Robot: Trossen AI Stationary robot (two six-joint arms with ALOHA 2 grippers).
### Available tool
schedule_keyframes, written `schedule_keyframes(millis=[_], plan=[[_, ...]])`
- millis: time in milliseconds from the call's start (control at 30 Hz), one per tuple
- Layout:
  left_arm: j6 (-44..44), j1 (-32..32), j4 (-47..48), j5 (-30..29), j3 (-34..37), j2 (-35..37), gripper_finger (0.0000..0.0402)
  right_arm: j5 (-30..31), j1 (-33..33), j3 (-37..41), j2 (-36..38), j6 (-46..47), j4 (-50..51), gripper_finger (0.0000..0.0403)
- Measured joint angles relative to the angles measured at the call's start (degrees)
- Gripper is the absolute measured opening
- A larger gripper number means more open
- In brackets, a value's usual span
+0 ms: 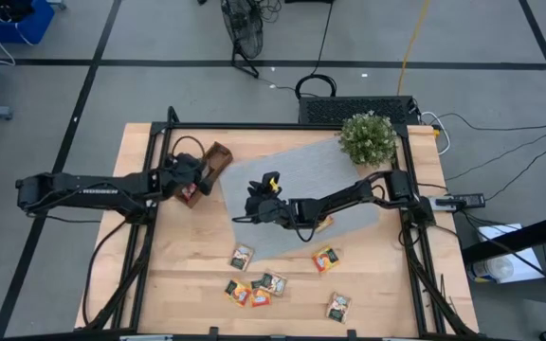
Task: Pick & Place Tea
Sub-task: Put the brown tea bag into the middle section of the wooden organizer
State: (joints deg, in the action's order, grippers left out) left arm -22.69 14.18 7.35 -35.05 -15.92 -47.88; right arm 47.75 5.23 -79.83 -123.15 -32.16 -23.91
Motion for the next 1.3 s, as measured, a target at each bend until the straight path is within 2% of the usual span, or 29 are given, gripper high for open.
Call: schedule_keyframes(millis=[300,600,800,1033,1300], plan=[[0.9,0.0,-5.5,-1.1,7.4,5.0,0.0001,-1.4,0.0,0.0,0.0,0.2,-0.2,0.0083],[0.3,0.0,-7.2,-1.2,9.1,4.8,0.0005,-1.5,0.0,0.0,0.0,1.1,-0.2,0.0084],[2.1,0.0,-10.1,-1.7,9.1,4.8,0.0055,-1.4,0.0,0.0,0.0,1.1,-0.2,0.0083],[2.6,0.0,-8.9,-3.8,9.1,4.8,0.0115,-1.4,0.0,0.0,0.0,1.1,0.0,0.0089],[3.3,-0.1,-8.9,-2.0,4.4,4.9,0.0151,-1.3,0.7,0.0,-0.1,1.0,0.2,0.0091]])
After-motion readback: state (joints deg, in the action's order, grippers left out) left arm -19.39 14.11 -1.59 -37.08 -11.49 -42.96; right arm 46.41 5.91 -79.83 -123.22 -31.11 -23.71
